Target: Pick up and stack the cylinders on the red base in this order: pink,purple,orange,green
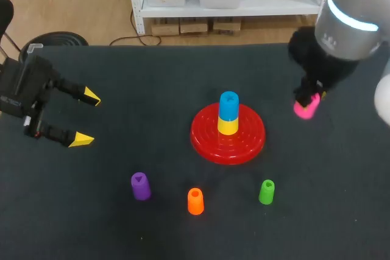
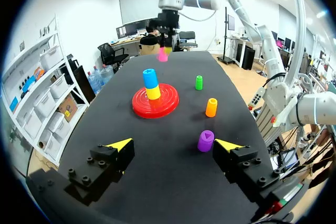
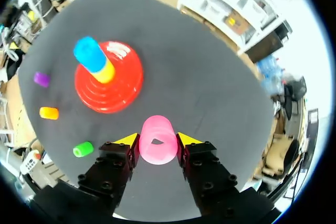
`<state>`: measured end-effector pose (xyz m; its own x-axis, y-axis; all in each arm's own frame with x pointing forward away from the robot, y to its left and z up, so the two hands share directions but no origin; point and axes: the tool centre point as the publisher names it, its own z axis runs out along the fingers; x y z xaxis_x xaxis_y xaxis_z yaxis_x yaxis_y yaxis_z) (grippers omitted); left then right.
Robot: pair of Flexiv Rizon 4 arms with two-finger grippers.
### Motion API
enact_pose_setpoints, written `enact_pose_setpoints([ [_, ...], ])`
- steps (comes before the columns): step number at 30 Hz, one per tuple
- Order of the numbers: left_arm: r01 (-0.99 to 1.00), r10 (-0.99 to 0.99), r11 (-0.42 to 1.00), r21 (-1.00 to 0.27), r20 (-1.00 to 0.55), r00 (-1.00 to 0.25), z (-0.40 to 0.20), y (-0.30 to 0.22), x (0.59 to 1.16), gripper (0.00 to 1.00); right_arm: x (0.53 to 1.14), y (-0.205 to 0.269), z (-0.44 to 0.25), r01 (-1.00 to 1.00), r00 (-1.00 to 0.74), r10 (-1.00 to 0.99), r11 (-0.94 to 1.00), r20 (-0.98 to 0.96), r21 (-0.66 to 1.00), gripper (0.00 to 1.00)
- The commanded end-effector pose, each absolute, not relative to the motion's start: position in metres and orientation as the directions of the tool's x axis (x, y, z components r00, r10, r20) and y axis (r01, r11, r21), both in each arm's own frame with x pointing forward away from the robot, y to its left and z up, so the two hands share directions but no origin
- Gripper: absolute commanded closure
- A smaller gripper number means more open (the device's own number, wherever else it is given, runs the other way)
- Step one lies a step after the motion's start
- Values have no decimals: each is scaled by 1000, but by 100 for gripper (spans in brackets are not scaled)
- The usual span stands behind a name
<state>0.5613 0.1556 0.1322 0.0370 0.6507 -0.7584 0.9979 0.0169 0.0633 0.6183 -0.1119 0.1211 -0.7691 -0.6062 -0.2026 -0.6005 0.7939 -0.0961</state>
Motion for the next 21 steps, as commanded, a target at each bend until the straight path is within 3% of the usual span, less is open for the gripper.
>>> enact_pose_setpoints([
  [1,998,649,18,66,-760,39,131,156,561,0,631,-94,150,-640,-743,-639,766,-198,-68,100],
  [21,998,649,18,66,-760,39,131,156,561,0,649,-8,160,-819,-568,-814,574,-124,-14,100],
])
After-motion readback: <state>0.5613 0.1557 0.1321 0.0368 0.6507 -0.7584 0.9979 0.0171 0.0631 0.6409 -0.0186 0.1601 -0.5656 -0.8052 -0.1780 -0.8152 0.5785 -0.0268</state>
